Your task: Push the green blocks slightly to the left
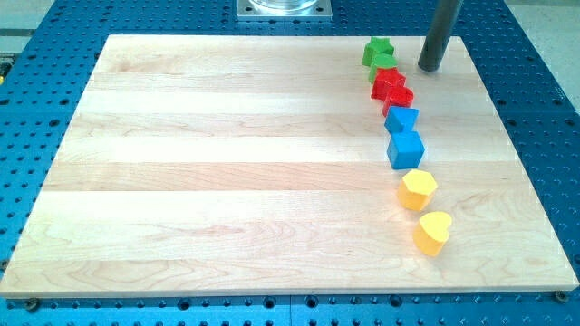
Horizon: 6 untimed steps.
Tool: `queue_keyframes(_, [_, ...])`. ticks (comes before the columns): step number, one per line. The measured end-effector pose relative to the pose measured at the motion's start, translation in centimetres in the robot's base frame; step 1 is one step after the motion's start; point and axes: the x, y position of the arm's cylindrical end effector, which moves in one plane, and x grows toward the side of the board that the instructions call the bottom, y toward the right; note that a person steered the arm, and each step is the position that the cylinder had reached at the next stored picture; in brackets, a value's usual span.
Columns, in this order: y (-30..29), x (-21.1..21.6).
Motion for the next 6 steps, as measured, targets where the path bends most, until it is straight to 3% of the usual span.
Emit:
queue_keyframes(3, [-3.8, -0.7])
queue_keyframes(5, [-11.3, -1.2])
queue_keyframes(6, [-10.6, -1.2])
